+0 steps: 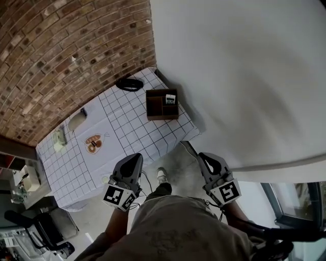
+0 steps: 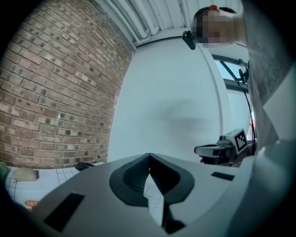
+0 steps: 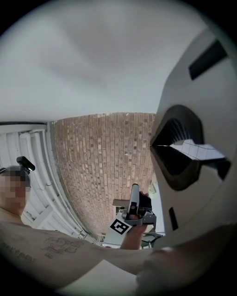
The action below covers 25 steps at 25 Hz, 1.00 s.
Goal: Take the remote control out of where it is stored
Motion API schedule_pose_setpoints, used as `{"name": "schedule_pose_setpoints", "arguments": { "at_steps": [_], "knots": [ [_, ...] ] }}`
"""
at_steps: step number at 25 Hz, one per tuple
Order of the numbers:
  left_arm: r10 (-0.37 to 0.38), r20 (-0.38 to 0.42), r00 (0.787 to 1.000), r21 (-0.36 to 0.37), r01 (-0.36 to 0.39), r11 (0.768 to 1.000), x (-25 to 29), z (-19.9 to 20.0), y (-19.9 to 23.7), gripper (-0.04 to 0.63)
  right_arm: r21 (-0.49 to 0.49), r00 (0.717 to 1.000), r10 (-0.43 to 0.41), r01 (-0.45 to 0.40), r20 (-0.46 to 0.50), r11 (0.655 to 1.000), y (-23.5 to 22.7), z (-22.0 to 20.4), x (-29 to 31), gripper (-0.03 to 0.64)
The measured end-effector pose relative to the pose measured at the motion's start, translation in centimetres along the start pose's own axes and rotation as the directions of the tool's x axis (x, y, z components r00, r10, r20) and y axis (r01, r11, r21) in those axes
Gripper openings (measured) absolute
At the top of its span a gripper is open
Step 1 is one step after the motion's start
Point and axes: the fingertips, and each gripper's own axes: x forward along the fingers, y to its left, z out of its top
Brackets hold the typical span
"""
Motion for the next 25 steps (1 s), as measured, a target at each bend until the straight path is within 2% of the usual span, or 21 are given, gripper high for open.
{"name": "schedule_pose_setpoints", "arguments": {
  "at_steps": [7, 11, 15, 21, 25],
  "knots": [
    [-0.035, 0.024, 0.999, 0.004, 0.035, 0.999, 2.7, 1.6, 6.0, 0.005, -0.006, 1.000, 0.007, -0.007, -0.020, 1.000, -0.1, 1.0, 6.8, 0.012],
    [-0.021, 0.027, 0.999, -0.004, 0.021, 1.000, 3.0, 1.7, 8.6, 0.005, -0.022, 0.999, 0.032, -0.033, -0.031, 0.999, 0.3, 1.3, 10.0, 0.012],
    [-0.019, 0.031, 0.999, 0.041, 0.017, 0.999, 3.6, 2.3, 10.0, 0.005, -0.010, 0.998, 0.048, -0.049, -0.048, 0.999, -0.1, 1.4, 11.9, 0.012],
    [-0.013, 0.019, 1.000, 0.036, 0.012, 0.999, 4.4, 2.2, 11.7, 0.005, -0.040, 0.998, 0.040, -0.042, -0.051, 0.998, -1.2, 1.9, 13.7, 0.012],
    [-0.031, 0.055, 0.998, 0.047, 0.029, 0.998, 5.7, 3.6, 11.6, 0.005, -0.040, 0.999, 0.028, -0.029, -0.042, 0.999, -2.3, 2.1, 14.3, 0.012]
  ]
}}
